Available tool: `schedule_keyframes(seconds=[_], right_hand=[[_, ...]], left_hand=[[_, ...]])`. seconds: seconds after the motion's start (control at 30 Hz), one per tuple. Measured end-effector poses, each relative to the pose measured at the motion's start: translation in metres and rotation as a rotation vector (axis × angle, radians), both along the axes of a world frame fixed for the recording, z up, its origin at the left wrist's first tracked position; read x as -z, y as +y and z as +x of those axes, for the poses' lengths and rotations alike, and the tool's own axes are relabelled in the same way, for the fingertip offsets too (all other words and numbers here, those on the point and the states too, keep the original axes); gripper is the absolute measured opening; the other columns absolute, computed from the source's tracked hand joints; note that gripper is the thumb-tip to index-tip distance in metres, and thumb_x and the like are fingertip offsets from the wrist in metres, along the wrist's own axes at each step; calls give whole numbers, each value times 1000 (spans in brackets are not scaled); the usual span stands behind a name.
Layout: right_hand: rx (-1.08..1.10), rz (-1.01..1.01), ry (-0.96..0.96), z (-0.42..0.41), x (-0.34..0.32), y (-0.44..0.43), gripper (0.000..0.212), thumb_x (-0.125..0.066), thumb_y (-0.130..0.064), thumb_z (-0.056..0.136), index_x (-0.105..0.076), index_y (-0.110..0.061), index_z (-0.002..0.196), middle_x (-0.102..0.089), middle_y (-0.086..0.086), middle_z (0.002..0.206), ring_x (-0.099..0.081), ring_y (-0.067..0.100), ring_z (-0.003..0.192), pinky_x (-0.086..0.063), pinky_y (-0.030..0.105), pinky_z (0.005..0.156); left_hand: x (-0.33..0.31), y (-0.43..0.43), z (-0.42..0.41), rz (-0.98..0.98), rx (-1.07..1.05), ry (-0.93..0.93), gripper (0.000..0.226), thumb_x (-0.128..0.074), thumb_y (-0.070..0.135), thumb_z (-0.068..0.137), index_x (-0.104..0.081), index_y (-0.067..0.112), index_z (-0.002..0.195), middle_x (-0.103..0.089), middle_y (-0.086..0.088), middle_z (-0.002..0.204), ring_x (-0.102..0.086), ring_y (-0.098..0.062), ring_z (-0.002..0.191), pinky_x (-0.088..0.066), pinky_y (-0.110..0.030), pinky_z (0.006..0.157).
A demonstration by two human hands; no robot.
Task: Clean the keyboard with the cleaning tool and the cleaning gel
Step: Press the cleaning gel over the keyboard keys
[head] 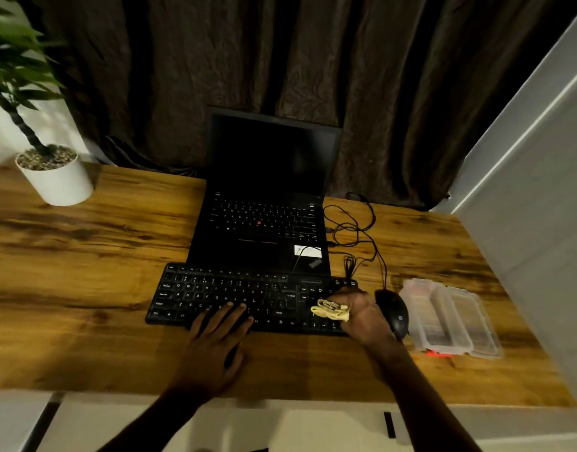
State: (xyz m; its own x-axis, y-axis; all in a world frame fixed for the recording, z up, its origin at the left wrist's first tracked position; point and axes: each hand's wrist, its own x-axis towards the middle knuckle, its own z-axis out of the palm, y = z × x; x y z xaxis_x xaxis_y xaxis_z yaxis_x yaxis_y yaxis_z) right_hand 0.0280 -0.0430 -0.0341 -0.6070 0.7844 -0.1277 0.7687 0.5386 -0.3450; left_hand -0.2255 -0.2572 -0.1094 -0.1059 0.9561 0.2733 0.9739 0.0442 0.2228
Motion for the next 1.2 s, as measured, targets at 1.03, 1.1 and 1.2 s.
schedule_keyframes(seconds=[1.03, 1.1, 1.2], right_hand=[[133, -14, 47, 25, 3, -14, 48, -71, -4, 77, -68, -32, 115, -65, -14, 109, -61, 6, 99, -54, 24, 84], [212, -5, 61, 42, 7, -8, 49, -71, -12, 77, -64, -38, 117, -66, -13, 109, -62, 8, 99, -56, 27, 82], [253, 46, 5, 64, 30, 6, 50, -69, -24, 77, -59, -42, 123, -62, -5, 118, -58, 15, 107, -54, 37, 88]], left_hand=[[0, 0, 0, 45, 8, -17, 52, -45, 42, 91, -53, 26, 140, -40, 2, 154, -32, -20, 144, -27, -55, 113], [-1, 0, 0, 44, 6, -16, 51, -45, 42, 92, -54, 26, 139, -41, 2, 153, -34, -20, 143, -29, -55, 112], [-1, 0, 0, 41, 6, -13, 51, -43, 43, 93, -53, 26, 140, -40, 2, 154, -33, -20, 144, -27, -55, 113]])
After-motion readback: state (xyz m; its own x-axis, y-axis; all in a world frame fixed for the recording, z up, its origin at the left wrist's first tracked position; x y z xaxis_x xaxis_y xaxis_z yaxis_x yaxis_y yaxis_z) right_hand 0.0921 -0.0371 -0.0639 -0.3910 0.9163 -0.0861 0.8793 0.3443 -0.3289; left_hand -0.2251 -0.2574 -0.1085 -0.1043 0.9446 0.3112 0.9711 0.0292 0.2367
